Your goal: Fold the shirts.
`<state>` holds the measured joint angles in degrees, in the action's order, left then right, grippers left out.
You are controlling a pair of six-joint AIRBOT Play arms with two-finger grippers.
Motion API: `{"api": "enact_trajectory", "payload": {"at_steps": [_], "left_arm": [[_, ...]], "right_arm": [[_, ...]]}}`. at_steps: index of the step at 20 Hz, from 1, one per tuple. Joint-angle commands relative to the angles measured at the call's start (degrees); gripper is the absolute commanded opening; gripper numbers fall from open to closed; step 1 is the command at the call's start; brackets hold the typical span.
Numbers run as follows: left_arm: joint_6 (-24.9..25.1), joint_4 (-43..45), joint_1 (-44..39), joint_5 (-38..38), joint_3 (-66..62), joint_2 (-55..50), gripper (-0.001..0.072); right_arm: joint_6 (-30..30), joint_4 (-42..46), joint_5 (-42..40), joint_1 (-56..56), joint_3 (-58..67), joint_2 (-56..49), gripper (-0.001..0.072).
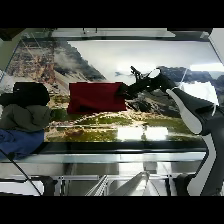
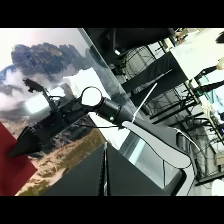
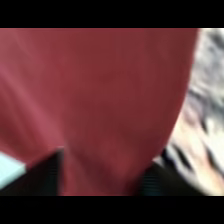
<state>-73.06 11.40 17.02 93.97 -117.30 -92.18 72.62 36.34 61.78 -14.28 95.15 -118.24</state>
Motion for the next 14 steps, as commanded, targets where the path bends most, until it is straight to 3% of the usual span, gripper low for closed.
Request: {"api": "enact_trajectory", "payload": {"at_steps": [1,2,3,6,8,14], "left_arm": [[0.2,0.04,0.02,0.28,0.02,-0.02,0.0008],[0.2,0.07,0.04,0.55,0.02,-0.02,0.0008],[0.2,0.09,0.02,0.66,0.02,-0.02,0.0008],[0.2,0.17,0.04,0.66,0.02,-0.02,0.0008],[0.2,0.72,0.02,0.63,0.02,-0.02,0.0008],[0.17,0.72,0.02,0.48,0.02,-0.02,0.0007]], "right_arm": [[-3.56,-4.81,-5.79,-2.67,0.07,-0.37,0.0225],[-4.59,-6.93,-5.81,-2.71,0.31,-0.35,0.0066],[-4.66,-7.48,-5.49,-2.69,0.96,-0.09,0.0017],[-8.92,-6.29,-3.23,-2.51,4.09,4.42,0.0016],[-8.76,-4.42,-3.32,-1.03,7.15,10.19,0.0016],[-0.48,-4.13,-3.3,12.17,16.81,30.36,0.0016]]}}
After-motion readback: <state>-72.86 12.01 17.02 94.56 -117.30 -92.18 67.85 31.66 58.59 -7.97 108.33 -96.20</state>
